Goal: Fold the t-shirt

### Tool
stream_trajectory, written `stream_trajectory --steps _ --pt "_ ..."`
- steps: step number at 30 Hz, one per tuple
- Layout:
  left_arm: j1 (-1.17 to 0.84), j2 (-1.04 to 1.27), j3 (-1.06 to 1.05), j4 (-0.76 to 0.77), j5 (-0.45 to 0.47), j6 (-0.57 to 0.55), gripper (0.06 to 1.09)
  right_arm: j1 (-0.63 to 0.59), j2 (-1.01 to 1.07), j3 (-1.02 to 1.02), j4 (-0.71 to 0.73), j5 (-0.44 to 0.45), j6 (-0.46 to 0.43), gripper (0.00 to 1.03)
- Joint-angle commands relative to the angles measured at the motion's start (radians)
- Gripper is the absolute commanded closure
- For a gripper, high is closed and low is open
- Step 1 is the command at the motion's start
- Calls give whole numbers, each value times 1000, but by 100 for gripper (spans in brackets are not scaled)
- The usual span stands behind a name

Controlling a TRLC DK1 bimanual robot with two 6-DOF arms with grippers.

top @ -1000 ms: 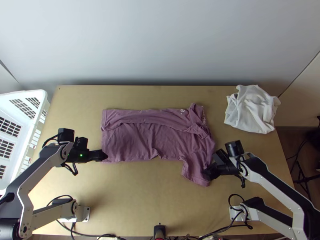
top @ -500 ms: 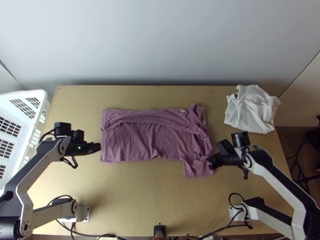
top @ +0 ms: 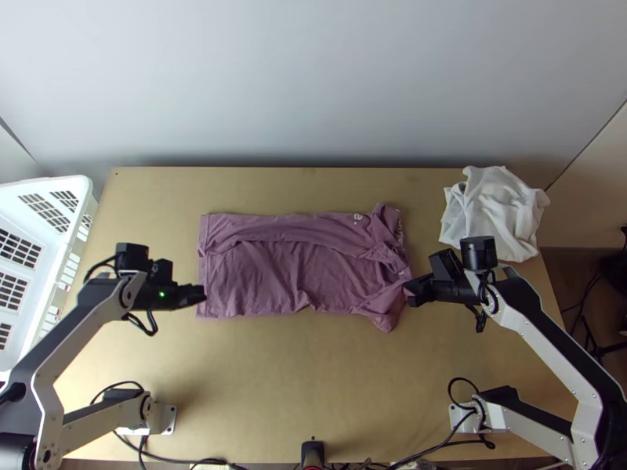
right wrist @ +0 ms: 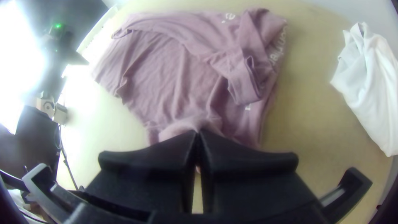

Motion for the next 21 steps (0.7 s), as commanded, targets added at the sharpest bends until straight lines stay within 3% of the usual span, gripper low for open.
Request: stream_trajectory --steps 1,2,8,12,21 --pt "-57 -33 -73 -15 7 39 71 6 3 3 8 0 5 100" --pt "-51 -34 -81 -15 6 49 64 8 1 3 8 0 2 100" --pt "55 -13 -79 -15 -2 137 62 8 -10 10 8 0 8 100" --pt "95 7 -70 -15 -14 188 33 14 -10 4 8 0 13 100" --pt "59 13 -56 -43 6 168 32 19 4 3 13 8 14 100"
